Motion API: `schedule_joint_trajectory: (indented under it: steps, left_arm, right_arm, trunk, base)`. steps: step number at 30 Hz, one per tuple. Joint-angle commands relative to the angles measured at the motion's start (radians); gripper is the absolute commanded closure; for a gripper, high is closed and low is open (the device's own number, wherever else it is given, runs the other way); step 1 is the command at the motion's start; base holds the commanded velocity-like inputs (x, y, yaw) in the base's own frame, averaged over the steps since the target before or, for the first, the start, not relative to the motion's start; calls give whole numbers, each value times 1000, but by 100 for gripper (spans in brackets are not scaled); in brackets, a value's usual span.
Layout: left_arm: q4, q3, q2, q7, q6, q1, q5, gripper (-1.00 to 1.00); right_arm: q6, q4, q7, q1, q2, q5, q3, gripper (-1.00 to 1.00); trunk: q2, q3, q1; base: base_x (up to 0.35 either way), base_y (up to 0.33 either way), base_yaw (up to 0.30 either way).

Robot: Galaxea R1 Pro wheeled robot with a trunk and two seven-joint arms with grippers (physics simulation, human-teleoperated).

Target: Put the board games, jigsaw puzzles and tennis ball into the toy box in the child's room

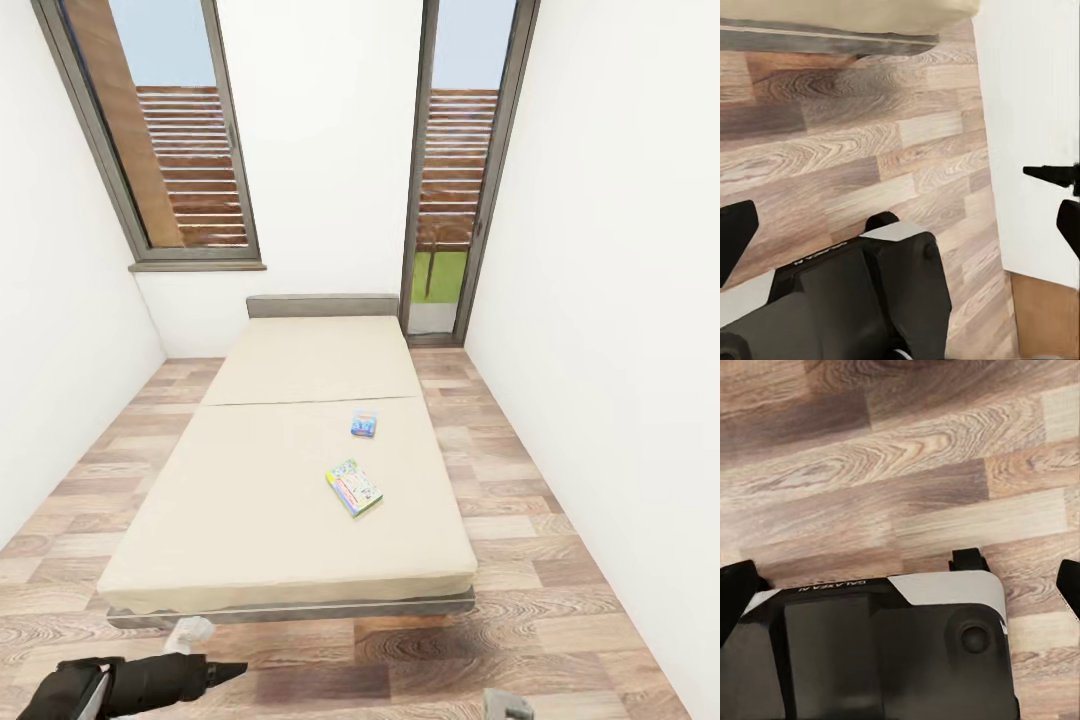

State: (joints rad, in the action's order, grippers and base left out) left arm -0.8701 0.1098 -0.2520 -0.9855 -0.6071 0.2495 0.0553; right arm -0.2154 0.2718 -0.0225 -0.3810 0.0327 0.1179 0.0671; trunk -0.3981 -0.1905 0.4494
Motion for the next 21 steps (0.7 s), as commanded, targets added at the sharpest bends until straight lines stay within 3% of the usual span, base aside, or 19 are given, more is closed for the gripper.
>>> schedule_joint_trajectory:
  steps: [1,6,11,16,21]
  left_arm:
    - [-24,5,-1,-13,-30,0,5,-100]
    - [-148,57,-4,-55,-110,0,6,-100]
    - [-217,106,-5,-77,-128,1,8,-100]
    - [-266,131,-14,-151,-132,1,8,-100]
    - [-295,163,-29,-286,-131,1,3,-100]
  right_arm:
    - [-36,45,-8,0,0,7,7,-100]
    - [-242,373,-78,-2,-2,17,11,-100]
    - [-363,614,-193,-5,-4,21,16,-100]
    - [-431,746,-299,-5,-4,22,20,-100]
    - [-459,847,-368,-6,7,23,21,-100]
  trunk:
    - [-2,-2,1]
    - [-2,-2,1]
    - [-2,-2,1]
    - [-2,-2,1]
    - [-2,-2,1]
  base:
    - [0,0,0]
    - [0,0,0]
    - [0,0,0]
    - [0,0,0]
    - [0,0,0]
